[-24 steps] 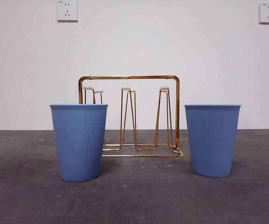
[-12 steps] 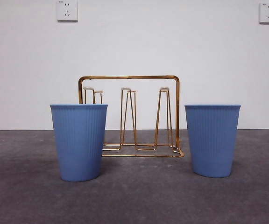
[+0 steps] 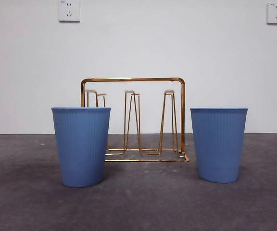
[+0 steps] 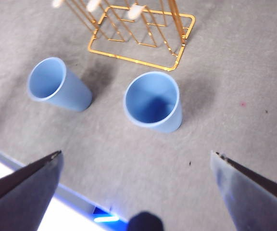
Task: Pick up cup 1,put cup 1 in the cup rack,pick up cup 2,put cup 2 in the cup rack
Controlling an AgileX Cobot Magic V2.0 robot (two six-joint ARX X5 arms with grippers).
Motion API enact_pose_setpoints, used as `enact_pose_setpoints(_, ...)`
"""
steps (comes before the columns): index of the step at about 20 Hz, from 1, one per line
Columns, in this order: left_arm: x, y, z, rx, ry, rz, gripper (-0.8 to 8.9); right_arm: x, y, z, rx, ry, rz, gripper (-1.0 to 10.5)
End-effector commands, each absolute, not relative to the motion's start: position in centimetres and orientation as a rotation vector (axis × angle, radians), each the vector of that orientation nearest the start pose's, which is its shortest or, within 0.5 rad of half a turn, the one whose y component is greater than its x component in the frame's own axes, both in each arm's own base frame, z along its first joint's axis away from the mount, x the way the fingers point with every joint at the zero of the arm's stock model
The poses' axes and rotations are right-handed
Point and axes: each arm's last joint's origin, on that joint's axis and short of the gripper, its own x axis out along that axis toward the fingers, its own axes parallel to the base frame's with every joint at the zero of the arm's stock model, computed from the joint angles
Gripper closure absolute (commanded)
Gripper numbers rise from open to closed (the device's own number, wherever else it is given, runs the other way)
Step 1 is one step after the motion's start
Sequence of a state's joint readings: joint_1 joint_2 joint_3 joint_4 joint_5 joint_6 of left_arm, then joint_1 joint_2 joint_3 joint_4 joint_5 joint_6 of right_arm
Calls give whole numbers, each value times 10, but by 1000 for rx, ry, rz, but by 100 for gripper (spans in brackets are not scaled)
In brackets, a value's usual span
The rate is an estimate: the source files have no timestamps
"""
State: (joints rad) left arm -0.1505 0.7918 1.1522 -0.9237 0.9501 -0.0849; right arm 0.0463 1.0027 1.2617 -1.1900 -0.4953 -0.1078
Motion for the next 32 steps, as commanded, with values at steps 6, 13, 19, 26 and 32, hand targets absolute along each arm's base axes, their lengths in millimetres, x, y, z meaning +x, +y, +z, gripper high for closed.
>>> enact_pose_setpoints(6, 129, -57, 391, -340, 607, -1179, 180, 233, 52, 326, 79, 1089, 513, 289)
enact_pose_setpoints(13, 141, -69, 392, -355, 609, -1228, 181, 283, 99, 267, -101, 1215, 415, 293)
enact_pose_setpoints(19, 142, -72, 391, -354, 621, -1238, 181, 304, 116, 230, -132, 1279, 384, 458)
enact_pose_setpoints(26, 143, -72, 391, -368, 630, -1233, 181, 311, 119, 218, -136, 1295, 390, 963)
enact_pose_setpoints(32, 145, -74, 395, -396, 620, -1234, 181, 303, 117, 229, -151, 1283, 442, 963)
